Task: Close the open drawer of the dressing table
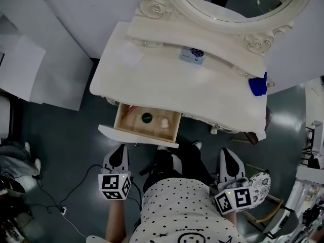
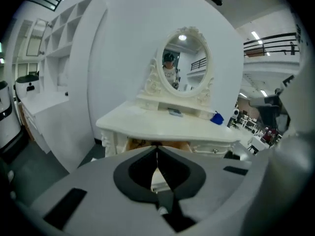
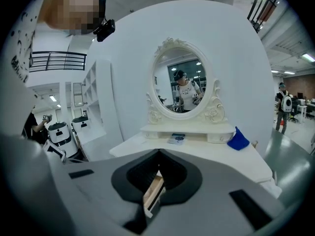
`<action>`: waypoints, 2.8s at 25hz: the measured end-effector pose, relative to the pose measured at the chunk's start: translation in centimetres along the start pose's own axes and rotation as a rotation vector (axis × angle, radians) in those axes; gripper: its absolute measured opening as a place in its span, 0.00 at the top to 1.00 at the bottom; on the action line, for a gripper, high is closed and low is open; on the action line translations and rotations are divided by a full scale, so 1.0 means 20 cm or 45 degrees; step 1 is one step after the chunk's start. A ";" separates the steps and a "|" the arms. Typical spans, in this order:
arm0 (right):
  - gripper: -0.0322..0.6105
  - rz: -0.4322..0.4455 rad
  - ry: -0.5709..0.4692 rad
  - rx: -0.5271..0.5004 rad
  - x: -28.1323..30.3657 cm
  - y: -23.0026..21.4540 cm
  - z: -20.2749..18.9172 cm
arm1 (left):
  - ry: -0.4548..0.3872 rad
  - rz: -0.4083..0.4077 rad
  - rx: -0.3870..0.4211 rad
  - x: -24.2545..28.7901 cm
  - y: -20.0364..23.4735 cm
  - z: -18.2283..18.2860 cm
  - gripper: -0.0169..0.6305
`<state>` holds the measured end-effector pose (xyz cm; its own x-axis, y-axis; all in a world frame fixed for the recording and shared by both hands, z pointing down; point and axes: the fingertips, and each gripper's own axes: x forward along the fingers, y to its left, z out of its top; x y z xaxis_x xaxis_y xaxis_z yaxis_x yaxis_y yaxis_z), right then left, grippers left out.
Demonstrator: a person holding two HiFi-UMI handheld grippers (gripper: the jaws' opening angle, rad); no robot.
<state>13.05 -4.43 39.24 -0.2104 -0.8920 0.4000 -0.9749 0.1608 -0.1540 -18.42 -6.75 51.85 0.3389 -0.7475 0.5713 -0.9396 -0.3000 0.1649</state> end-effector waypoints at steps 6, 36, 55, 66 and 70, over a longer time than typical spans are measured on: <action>0.94 0.011 0.012 0.008 0.02 -0.01 -0.01 | 0.302 -0.042 -0.018 0.13 0.03 -0.46 0.83; 0.94 -0.124 0.007 0.038 -0.02 -0.10 -0.01 | 0.729 -0.040 0.041 0.60 0.02 -1.01 0.75; 0.94 -0.184 -0.012 0.050 -0.03 -0.14 0.01 | 0.703 -0.063 0.075 0.77 0.04 -0.90 0.76; 0.94 -0.241 -0.036 0.074 -0.06 -0.20 0.03 | 0.679 -0.074 0.103 0.90 0.04 -0.80 0.76; 0.94 -0.252 -0.035 0.079 -0.06 -0.22 0.03 | 0.676 -0.076 0.098 0.94 0.03 -0.76 0.76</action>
<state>17.58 -4.27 38.76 -0.0121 -0.9149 0.4035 -0.9905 -0.0443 -0.1303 -13.44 -11.91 74.97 0.3024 -0.3315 0.8937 -0.9063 -0.3903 0.1620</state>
